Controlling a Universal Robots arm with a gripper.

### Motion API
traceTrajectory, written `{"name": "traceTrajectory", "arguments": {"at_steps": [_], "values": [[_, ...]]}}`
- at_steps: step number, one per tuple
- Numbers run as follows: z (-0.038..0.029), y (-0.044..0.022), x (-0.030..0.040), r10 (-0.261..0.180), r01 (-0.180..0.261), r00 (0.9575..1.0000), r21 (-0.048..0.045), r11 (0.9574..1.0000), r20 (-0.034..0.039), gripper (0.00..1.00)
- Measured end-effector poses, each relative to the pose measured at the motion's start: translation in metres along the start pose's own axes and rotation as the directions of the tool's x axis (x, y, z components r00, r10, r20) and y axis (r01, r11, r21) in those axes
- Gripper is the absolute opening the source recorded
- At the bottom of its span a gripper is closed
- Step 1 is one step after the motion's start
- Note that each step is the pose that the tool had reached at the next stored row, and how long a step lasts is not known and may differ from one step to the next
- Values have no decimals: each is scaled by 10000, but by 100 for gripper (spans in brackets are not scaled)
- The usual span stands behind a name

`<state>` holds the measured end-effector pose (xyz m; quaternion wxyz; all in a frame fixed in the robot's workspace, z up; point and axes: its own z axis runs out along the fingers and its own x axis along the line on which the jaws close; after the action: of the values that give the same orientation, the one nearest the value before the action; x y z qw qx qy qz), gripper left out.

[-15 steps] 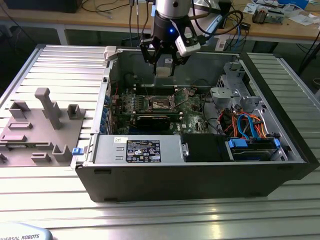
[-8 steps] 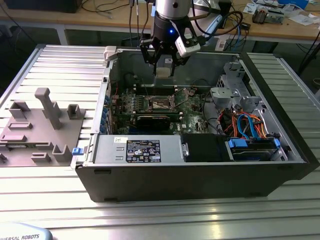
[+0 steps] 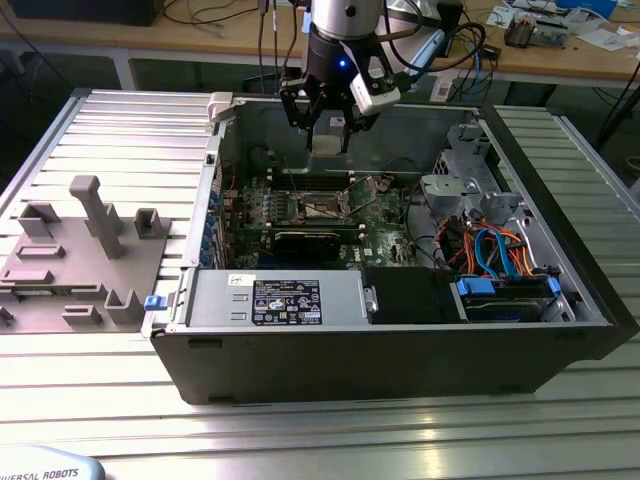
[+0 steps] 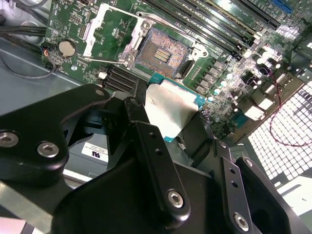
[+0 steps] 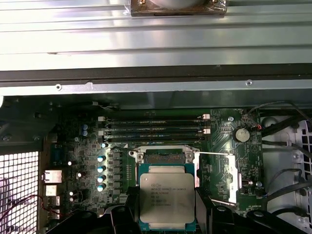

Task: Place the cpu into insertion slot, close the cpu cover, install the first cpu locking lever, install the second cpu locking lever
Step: 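Place the cpu into insertion slot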

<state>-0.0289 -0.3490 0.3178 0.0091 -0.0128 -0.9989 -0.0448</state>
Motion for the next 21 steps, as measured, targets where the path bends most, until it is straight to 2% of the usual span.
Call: {"name": "traceTrajectory", "arguments": {"at_steps": [8,21], "values": [[1,0,0,23,-23,10000,0,10000,2,54],[2,0,0,415,-415,9991,-9,9991,37,54]]}}
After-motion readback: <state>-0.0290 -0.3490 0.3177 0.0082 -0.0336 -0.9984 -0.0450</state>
